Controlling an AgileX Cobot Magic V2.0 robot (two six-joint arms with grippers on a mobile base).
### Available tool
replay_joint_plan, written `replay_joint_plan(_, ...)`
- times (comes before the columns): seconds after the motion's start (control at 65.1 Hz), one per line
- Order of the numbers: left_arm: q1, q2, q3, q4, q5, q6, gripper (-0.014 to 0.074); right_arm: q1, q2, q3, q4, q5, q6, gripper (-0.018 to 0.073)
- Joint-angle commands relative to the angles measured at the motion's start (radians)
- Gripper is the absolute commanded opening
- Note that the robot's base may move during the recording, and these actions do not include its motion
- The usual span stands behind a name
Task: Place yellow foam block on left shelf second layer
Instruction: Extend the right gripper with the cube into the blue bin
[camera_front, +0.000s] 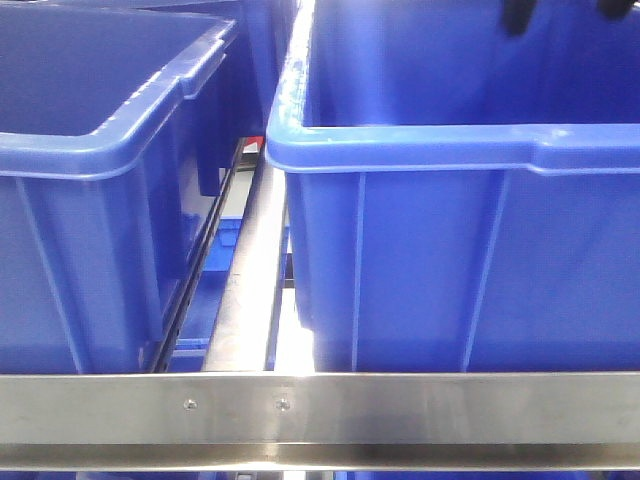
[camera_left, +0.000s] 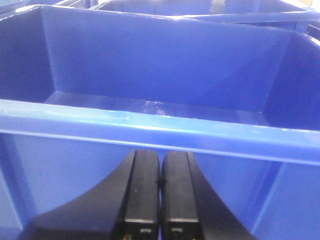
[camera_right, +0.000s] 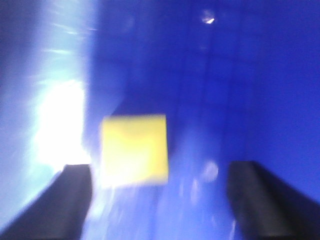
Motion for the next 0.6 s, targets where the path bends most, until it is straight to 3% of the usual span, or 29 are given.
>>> replay_joint_plan(0.0, -0.006, 0.008, 0.026, -0.002, -0.088, -0.004, 0.0136, 0.028, -0.122, 0.049, -0.009, -0.069, -0.007, 0.0284)
replay_joint_plan(0.123, -0.006, 0.008, 0.026, -0.002, -0.088, -0.004, 0.0136, 0.073, -0.252, 0.205, -0.009, -0.162, -0.007, 0.0043)
replay_joint_plan(0.583, -0.006, 0.008, 0.026, -0.002, -0.082, -0.004, 0.0136, 0.120, -0.865, 0.774, 0.012, -0.490, -0.007, 0.0057)
